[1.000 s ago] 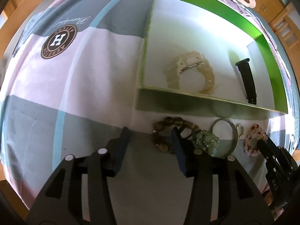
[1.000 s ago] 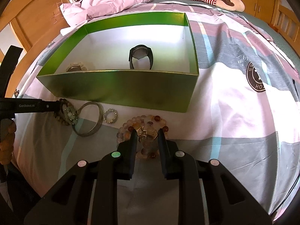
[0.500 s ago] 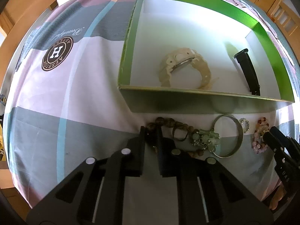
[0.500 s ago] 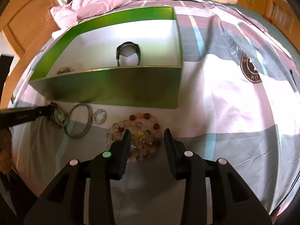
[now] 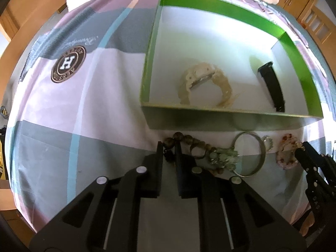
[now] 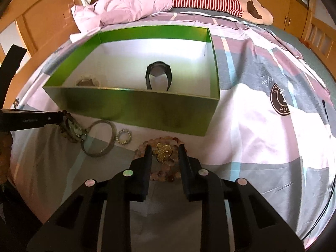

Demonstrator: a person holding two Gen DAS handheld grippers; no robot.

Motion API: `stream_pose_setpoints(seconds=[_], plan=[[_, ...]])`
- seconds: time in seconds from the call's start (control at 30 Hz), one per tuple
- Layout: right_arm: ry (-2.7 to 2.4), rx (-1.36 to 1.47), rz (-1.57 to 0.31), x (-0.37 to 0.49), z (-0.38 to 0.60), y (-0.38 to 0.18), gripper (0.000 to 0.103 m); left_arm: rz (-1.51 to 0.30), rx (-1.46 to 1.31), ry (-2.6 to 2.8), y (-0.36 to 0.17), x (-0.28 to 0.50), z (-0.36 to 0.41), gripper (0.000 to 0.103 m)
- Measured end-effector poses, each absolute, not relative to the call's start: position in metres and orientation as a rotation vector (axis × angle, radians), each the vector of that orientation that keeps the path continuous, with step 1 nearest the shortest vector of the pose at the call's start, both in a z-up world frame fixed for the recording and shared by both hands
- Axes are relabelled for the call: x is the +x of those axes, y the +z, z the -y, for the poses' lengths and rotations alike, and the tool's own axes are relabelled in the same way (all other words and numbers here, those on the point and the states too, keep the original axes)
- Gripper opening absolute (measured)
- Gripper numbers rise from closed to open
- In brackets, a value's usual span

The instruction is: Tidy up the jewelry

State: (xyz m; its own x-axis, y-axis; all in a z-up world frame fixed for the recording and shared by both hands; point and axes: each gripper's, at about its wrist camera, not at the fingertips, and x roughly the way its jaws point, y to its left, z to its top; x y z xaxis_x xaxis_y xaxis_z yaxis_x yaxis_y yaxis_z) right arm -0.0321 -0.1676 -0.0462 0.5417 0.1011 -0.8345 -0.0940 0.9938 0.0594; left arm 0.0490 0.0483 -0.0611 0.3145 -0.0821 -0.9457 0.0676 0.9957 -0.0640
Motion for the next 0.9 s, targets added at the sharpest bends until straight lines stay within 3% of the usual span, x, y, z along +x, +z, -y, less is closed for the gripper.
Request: stream_pose_setpoints(seconds=[0.4,0.47,0.5,0.9], plan=[[0.192,-0.043,-0.923,-0.041,0.149,-0.034,0.026,-1.199,-0.033,-0.13,-0.04,0.041,-0.057,0.011],[0.183,-0.079,-0.94,-0.04,0.145,-0.038,0.042,-1.196,-0.028,-0.133,-0.039,0.041,-0.059,0.011],[0.176,-0.091,-0.949,-0.04,0.144,-0.04,0.044,-1.198,-0.026,-0.134,-0.039,0.042,-0.058,0.011],[0.121,0.002,-0.997,-0.033,0.164,-0.047,0.042,-1.218,-0.016,-0.116,-0.047,0.045,-0.061,0.011]])
